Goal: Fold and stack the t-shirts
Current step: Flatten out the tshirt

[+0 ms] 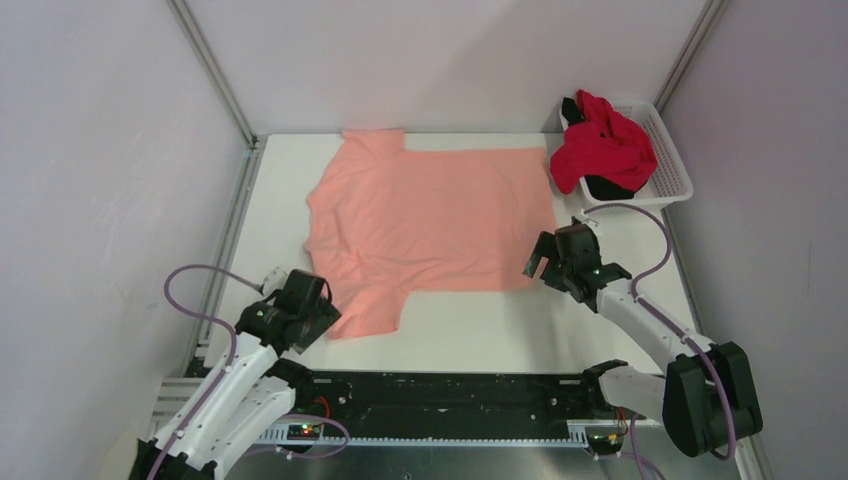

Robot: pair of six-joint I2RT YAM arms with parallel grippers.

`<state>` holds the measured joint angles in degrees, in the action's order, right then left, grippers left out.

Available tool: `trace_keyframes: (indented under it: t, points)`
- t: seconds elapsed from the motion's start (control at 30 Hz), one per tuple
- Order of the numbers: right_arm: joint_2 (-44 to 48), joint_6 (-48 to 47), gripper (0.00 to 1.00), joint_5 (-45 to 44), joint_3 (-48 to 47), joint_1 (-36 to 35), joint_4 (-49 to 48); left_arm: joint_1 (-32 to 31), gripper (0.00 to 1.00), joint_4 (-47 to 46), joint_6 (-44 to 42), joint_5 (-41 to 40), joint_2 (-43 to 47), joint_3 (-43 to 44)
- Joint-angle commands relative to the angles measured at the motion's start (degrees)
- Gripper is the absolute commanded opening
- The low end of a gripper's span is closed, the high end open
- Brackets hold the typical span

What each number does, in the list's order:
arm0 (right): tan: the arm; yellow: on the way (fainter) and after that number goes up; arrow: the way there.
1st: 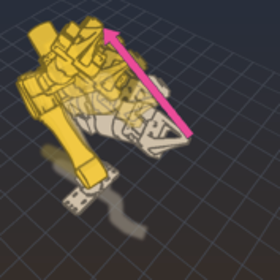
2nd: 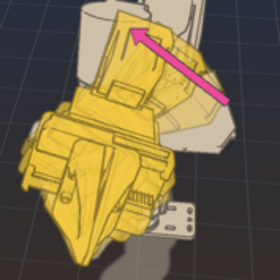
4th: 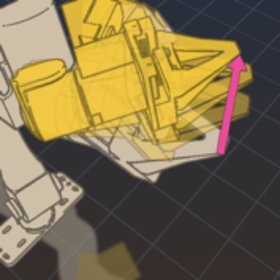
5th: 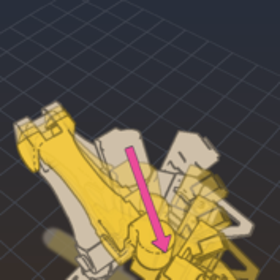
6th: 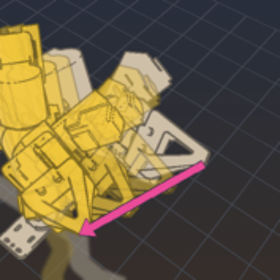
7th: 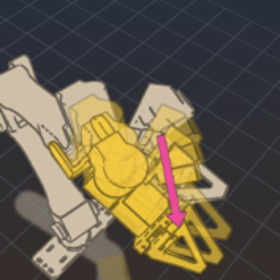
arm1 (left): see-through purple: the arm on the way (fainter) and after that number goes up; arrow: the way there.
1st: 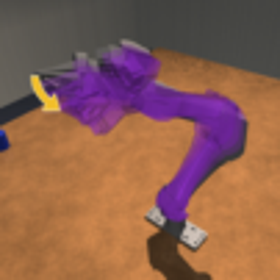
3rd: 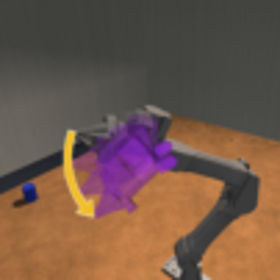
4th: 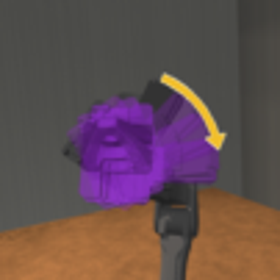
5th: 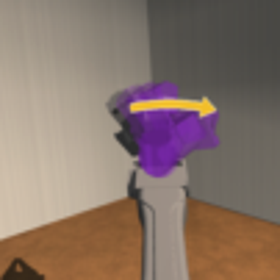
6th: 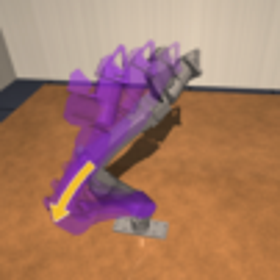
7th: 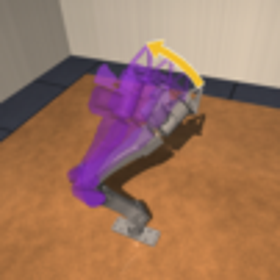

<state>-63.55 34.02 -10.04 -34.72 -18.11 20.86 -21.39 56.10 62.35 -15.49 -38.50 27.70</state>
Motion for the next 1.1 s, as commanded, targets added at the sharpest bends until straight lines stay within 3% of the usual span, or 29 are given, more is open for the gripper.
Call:
trace_keyframes:
  t: [0.0, 0.03, 0.13, 0.23, 0.37, 0.5, 0.57, 0.77, 0.93, 1.0, 1.07]
  points:
    - [-3.5, 3.0, 0.99, 2.4, -2.2, 2.7, -5.7, -1.4, 0.88, 0.9, 1.0, -9.8, -0.2, 9.0]
    - [-4.8, 3.6, 0.99, 2.4, -2.5, 3.1, -6.2, -1.8, 0.97, 0.4, 0.7, -11.4, -0.8, 10.4]
    - [-8.6, 3.9, 0.96, 1.9, -3.8, 4.5, -8.7, -2.6, 0.99, -7.6, -3.9, -14.1, -4.8, 15.5]
    - [-13.0, 3.0, 0.88, 1.3, -6.8, 4.6, -8.9, -2.7, 1.00, -20.6, -13.4, -3.1, -12.0, 16.4]
    - [-18.8, 2.2, 0.65, 1.7, -9.2, 4.5, -8.3, -2.6, 1.00, -33.1, -18.4, 2.6, -25.5, 17.7]
    - [-21.8, 0.6, 0.22, 0.3, -12.1, 4.4, -1.5, -2.2, 1.00, -40.8, -20.2, 3.8, -37.8, 18.5]
    - [-21.7, -0.8, 0.18, -3.0, -15.0, 3.8, 6.1, -2.1, 1.00, -41.9, -20.6, 4.6, -41.9, 19.0]
    - [-25.4, -1.6, 0.20, -17.3, -26.9, -0.7, 29.3, -1.9, 1.00, -42.7, -20.9, 4.6, -48.1, 18.2]
    - [-35.7, 2.4, 0.29, -26.2, -33.3, -5.9, 38.5, -0.8, 1.00, -42.7, -20.5, 3.2, -47.8, 16.1]
    - [-39.5, 3.5, 0.36, -29.6, -35.1, -7.3, 41.3, -0.1, 1.00, -42.7, -20.4, 3.0, -47.5, 15.4]
    - [-42.5, 6.4, 0.65, -34.7, -37.1, -7.9, 45.9, 0.4, 1.00, -42.7, -20.4, 2.6, -46.9, 14.8]
